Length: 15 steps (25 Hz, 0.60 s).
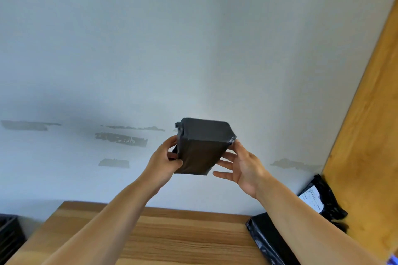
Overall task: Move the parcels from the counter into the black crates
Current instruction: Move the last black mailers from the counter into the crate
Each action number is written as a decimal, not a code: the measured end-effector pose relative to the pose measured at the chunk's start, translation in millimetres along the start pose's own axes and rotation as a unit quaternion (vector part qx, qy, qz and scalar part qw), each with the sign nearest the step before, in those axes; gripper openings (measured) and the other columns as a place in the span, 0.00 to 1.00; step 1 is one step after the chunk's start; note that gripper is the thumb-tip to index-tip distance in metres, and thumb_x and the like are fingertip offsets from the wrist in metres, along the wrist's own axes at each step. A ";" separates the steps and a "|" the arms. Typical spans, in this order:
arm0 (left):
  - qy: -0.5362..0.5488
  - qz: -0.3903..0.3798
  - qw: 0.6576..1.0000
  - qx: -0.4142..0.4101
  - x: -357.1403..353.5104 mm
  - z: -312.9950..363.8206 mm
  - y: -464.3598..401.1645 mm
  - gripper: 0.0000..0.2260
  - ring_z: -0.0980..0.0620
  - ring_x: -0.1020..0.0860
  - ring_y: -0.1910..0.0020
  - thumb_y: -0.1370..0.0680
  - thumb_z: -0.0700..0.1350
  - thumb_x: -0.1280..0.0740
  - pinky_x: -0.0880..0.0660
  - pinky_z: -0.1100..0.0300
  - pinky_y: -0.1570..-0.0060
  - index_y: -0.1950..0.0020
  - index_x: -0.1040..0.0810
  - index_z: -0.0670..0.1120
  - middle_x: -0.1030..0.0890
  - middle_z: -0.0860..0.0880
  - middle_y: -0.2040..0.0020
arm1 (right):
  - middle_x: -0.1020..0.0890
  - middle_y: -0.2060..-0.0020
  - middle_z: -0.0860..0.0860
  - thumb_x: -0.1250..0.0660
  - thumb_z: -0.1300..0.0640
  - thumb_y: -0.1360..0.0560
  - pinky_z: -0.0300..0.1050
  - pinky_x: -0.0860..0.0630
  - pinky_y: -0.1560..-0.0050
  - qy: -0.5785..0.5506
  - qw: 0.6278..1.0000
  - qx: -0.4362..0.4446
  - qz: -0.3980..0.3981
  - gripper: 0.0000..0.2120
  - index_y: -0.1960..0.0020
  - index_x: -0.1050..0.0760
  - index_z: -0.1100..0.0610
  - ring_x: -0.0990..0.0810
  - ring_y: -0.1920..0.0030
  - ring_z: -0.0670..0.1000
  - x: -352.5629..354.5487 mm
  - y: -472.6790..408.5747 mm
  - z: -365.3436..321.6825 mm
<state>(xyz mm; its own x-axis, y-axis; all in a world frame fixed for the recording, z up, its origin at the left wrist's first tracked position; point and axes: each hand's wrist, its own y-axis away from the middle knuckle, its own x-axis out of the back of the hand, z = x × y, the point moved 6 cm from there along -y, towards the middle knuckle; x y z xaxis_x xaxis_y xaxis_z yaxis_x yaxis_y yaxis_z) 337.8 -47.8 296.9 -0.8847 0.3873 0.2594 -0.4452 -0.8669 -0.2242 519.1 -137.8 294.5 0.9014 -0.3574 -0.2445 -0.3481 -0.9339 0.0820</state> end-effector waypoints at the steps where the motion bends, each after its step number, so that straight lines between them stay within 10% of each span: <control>1: 0.040 -0.018 0.999 0.010 -3.2 0.2 1.6 0.24 0.57 0.21 0.54 0.25 0.30 0.39 0.25 0.66 0.57 0.40 0.29 0.58 0.20 0.54 0.48 | 0.18 0.44 0.56 0.49 0.45 0.17 0.63 0.23 0.43 -0.005 1.000 0.000 0.005 0.20 0.40 0.25 0.56 0.19 0.43 0.59 1.5 1.2 -0.6; 6: 0.280 -0.035 0.958 0.053 -6.8 -1.6 4.0 0.16 0.51 0.20 0.47 0.22 0.32 0.43 0.22 0.50 0.45 0.44 0.19 0.45 0.17 0.50 0.50 | 0.18 0.44 0.55 0.47 0.47 0.17 0.60 0.23 0.42 0.013 1.000 0.010 0.014 0.19 0.38 0.24 0.56 0.19 0.43 0.55 7.5 5.8 1.8; 11: 0.283 -0.015 0.958 0.034 -6.9 1.7 -1.9 0.08 0.52 0.26 0.56 0.20 0.46 0.39 0.27 0.58 0.58 0.51 0.22 0.44 0.20 0.51 0.54 | 0.18 0.45 0.56 0.42 0.51 0.19 0.54 0.23 0.40 0.036 0.999 0.019 0.014 0.15 0.40 0.24 0.59 0.19 0.47 0.52 5.4 7.5 2.3; 15: 0.278 0.008 0.960 0.033 -4.6 -3.0 -6.5 0.07 0.50 0.21 0.56 0.24 0.34 0.34 0.28 0.59 0.59 0.54 0.25 0.45 0.17 0.48 0.54 | 0.17 0.49 0.55 0.40 0.53 0.19 0.54 0.21 0.43 0.045 0.999 0.004 0.000 0.11 0.44 0.24 0.58 0.20 0.49 0.54 4.0 10.5 13.1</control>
<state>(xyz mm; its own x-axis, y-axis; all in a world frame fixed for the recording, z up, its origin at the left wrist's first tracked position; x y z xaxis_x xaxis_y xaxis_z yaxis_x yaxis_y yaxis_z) 344.4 -43.0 294.3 -0.8363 0.4659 -0.2890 -0.4378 -0.8848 -0.1594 515.7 -148.9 281.7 0.9209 -0.3571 -0.1566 -0.3495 -0.9340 0.0744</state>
